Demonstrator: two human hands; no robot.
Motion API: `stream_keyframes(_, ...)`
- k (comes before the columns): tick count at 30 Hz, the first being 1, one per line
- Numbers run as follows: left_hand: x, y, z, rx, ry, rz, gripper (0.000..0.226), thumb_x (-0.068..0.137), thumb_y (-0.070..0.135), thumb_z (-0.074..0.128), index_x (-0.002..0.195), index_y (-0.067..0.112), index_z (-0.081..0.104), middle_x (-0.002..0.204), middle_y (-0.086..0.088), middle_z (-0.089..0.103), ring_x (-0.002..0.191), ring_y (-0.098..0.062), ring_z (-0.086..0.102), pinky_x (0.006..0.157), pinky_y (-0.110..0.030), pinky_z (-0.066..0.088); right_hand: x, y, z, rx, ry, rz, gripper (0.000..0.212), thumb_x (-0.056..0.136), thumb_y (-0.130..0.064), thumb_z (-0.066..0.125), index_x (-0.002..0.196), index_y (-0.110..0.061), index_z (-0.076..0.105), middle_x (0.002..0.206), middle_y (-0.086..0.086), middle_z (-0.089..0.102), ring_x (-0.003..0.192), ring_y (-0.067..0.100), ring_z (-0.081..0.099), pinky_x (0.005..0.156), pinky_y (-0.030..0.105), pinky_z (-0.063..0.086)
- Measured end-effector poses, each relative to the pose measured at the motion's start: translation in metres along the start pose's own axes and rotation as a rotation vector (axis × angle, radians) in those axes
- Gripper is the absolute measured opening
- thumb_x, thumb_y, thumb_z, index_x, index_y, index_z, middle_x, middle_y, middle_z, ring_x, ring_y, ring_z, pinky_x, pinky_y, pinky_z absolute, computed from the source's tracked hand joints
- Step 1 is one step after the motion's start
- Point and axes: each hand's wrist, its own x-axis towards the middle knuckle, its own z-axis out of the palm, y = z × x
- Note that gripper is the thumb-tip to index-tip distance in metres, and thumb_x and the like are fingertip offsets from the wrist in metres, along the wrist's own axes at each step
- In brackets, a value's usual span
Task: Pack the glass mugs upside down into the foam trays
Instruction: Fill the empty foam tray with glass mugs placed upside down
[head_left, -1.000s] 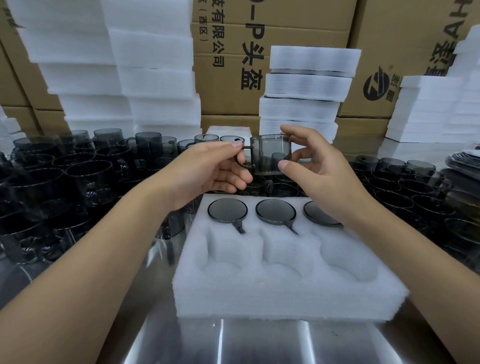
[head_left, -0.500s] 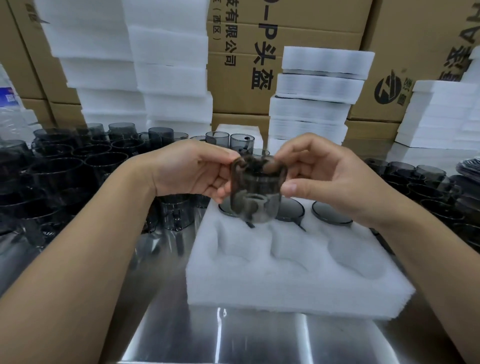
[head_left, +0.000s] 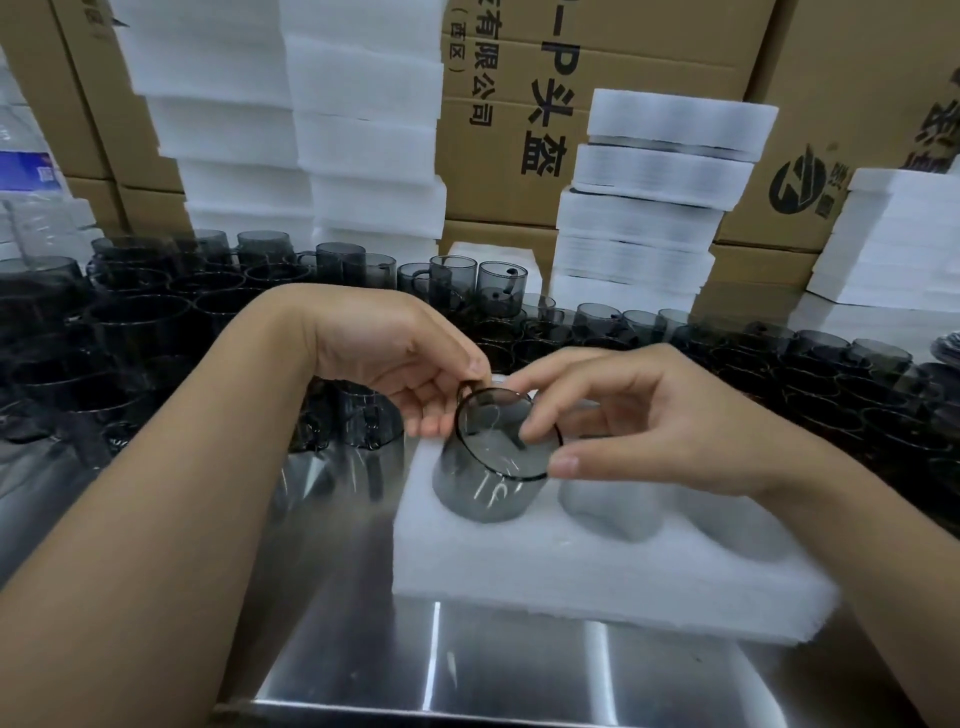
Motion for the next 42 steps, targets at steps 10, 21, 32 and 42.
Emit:
stream_keyframes(10,-0.004,-0.004,-0.005,0.239,0.148,-0.083,0.013,0.091,0.006,0.060,0.089,0.013,0.071,0.063,0.001,0.062,0.057,-0.009,0.057,0.061,-0.020,0.051,0.004,0.003,0.007,-0.046,-0.028,0.087,0.031,0.068,-0.021,0.078,0.098,-0.020,0.071,0.114,0.011,0.067,0.108,0.023,0.063,0.096,0.031,0.051)
stream_keyframes(21,-0.004,0.000,0.001,0.321,0.100,-0.134,0.026,0.066,0.031,0.081,0.082,0.016,0.066,0.059,0.009,0.059,0.056,-0.004,0.056,0.060,-0.020,0.049,0.005,0.006,0.007,-0.174,-0.019,0.108,0.038,0.067,-0.034,0.077,0.104,-0.028,0.073,0.105,-0.008,0.067,0.099,0.010,0.063,0.094,0.024,0.048)
stream_keyframes(32,-0.001,0.005,0.005,0.494,0.122,-0.192,0.048,0.049,0.043,0.077,0.087,0.019,0.060,0.048,0.016,0.051,0.047,0.002,0.047,0.055,-0.018,0.042,0.004,0.001,0.010,-0.452,-0.054,0.190,0.050,0.059,-0.058,0.068,0.106,-0.041,0.069,0.093,-0.020,0.053,0.091,0.003,0.053,0.088,0.028,0.044)
stream_keyframes(42,0.016,-0.010,-0.012,0.280,0.792,0.111,0.030,0.077,0.054,0.070,0.072,0.027,0.059,0.053,0.017,0.055,0.048,0.001,0.048,0.056,-0.022,0.039,0.006,0.009,0.007,-0.353,0.013,0.134,0.041,0.065,-0.063,0.065,0.098,-0.041,0.074,0.088,-0.014,0.059,0.075,0.012,0.054,0.070,0.025,0.046)
